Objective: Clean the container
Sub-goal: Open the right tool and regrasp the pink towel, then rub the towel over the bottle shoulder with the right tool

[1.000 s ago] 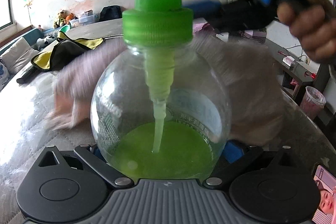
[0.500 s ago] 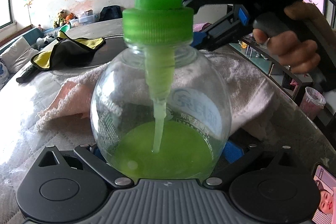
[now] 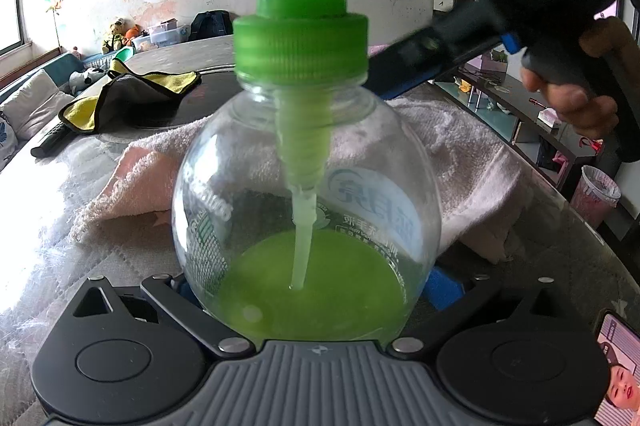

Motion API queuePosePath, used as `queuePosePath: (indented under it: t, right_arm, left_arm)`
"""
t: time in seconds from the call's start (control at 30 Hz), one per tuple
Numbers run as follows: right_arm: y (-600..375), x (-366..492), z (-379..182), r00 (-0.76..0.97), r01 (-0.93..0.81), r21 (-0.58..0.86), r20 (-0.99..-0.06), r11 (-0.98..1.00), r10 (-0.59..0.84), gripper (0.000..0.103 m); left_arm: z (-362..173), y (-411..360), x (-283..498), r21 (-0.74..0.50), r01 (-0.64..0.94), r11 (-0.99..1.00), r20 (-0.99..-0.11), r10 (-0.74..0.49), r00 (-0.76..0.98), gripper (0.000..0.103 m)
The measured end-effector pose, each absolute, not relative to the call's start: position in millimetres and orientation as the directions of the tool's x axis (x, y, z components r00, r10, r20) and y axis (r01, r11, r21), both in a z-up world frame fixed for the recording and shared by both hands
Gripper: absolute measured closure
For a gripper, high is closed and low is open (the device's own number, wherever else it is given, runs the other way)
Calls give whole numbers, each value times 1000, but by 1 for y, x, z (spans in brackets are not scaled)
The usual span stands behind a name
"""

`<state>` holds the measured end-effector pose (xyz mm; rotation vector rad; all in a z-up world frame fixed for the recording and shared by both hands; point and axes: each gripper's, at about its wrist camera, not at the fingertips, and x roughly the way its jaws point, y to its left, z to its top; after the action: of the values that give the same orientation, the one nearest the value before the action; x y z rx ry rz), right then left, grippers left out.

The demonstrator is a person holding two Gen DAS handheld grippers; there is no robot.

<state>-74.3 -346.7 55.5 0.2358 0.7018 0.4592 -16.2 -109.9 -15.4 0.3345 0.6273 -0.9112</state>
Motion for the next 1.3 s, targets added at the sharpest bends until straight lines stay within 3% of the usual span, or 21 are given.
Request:
queuePosePath:
  t: [0.3, 0.4, 0.63, 0.73, 0.8, 0.87, 0.97, 1.13, 1.3]
  right_arm:
    - [-322, -60, 50, 672, -384, 155, -629, 910, 390, 20]
    - [-318, -51, 45, 685, -378, 103, -637, 920, 353, 14]
    - [-316, -26, 19, 596, -392, 169, -702, 904, 390, 14]
    - [-319, -26, 12, 589, -378, 205, -699, 903, 405, 21]
    - [-321, -29, 9, 600, -370, 204, -692, 906, 401, 33]
    - [-325, -33, 10, 596, -364, 240, -682, 900, 423, 53]
    - [-332, -39, 12, 612, -333, 295, -655, 896, 443, 65]
    - [-353, -48, 20, 638, -273, 472, -564, 838, 525, 69]
    - [-364, -53, 47, 649, -306, 626, -414, 718, 638, 69]
  left_arm:
    - [-15, -110, -16, 8, 815, 579, -633, -628, 453, 0]
    - [-15, -110, -15, 8, 815, 579, -633, -628, 452, 0]
    - [-15, -110, -16, 9, 815, 579, -634, -627, 453, 0]
    - [-15, -110, -16, 9, 815, 579, -634, -627, 453, 0]
    - [-15, -110, -16, 8, 815, 579, -634, -628, 452, 0]
    - [-15, -110, -16, 8, 815, 579, -633, -628, 452, 0]
    - [-15, -109, -16, 9, 815, 579, -633, -628, 453, 0]
    - [-15, -109, -16, 9, 815, 579, -634, -627, 453, 0]
    - [-15, -109, -16, 9, 815, 579, -634, -627, 453, 0]
